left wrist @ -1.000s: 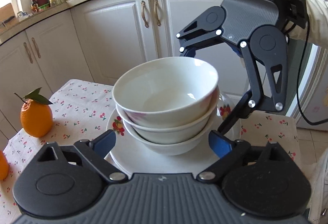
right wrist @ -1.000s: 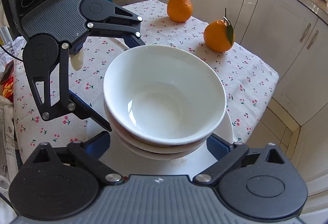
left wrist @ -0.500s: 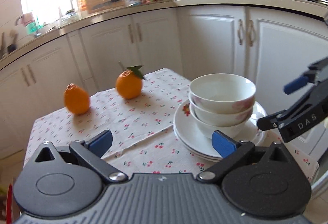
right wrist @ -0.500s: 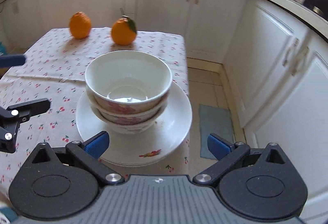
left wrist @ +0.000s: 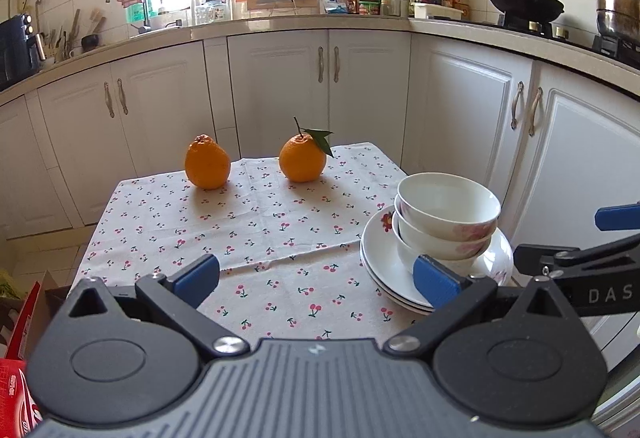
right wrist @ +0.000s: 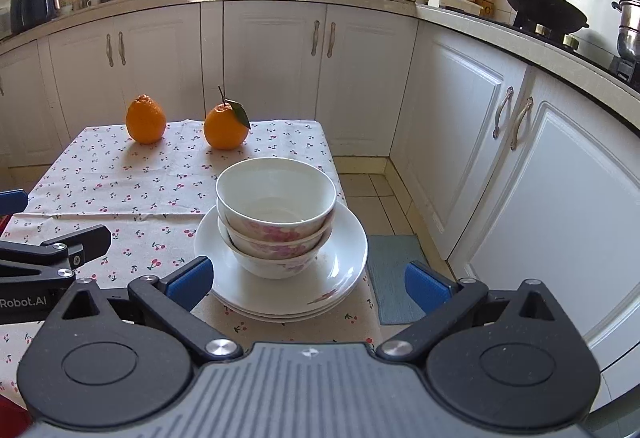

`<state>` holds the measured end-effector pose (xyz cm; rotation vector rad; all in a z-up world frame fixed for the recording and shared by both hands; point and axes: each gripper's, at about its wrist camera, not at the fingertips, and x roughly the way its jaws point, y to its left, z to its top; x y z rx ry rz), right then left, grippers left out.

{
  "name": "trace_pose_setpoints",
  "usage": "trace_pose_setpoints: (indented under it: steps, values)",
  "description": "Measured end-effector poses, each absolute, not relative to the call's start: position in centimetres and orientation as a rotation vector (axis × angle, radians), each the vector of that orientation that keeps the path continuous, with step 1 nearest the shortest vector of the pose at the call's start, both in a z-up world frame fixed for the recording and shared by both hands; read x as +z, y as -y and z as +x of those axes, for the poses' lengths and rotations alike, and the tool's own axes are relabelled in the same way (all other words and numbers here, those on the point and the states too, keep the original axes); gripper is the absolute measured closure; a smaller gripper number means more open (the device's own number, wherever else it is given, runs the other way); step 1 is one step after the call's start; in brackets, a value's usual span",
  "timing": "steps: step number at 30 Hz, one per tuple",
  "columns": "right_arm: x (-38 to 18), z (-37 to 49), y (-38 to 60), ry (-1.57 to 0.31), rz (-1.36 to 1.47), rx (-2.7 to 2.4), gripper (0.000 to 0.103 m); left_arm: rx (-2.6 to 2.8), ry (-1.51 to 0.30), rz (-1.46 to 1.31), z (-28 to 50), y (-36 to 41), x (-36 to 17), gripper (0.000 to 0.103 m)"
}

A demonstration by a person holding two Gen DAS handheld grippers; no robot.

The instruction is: Organize plates and bowls

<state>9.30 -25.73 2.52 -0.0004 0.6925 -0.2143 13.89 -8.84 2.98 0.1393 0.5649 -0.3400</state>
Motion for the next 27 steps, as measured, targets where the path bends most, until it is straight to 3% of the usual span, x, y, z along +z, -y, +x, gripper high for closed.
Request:
trace_pose_setpoints:
  steps: [27]
  values:
    - [2.94,8.93,24.79,-0.667,-0.017,-0.218,0.0,-0.303,-0.575,0.11,13.48,8.44,3.18,0.001]
